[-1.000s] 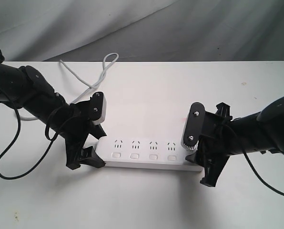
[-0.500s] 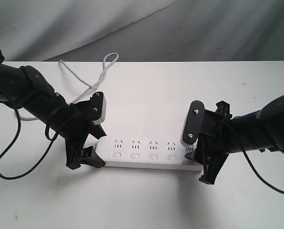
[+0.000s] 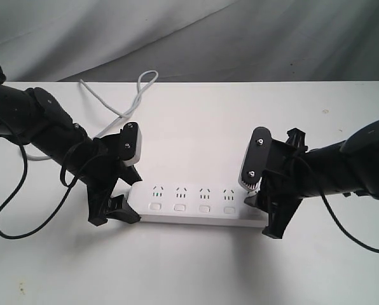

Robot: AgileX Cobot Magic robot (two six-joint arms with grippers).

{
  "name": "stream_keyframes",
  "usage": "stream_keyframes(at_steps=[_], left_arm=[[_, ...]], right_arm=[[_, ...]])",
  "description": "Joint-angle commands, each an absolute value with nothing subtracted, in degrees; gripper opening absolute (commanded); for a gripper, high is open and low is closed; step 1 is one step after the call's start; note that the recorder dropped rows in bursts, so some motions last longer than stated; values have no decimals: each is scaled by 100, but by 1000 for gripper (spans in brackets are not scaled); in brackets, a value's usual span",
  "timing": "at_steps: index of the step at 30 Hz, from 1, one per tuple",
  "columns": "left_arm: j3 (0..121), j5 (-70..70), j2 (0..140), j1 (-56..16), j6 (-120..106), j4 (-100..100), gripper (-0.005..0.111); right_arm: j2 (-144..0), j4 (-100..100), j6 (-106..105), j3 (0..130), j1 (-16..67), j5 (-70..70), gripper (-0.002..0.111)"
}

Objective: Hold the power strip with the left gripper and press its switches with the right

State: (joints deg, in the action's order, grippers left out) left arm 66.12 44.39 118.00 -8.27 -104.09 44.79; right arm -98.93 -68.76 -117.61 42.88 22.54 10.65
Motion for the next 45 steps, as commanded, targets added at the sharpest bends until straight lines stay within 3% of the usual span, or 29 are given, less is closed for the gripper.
stream_keyframes(at_steps=[1,45], left_arm=[[6649,4480,11760,-860,-10382,4528,64],[6649,4480,11760,-860,-10382,4528,64]], right_arm=[[-10113,-6944,-11801,4247,2218,1131,55],[-10630,-6980,-12060,3883,2117,901,55]])
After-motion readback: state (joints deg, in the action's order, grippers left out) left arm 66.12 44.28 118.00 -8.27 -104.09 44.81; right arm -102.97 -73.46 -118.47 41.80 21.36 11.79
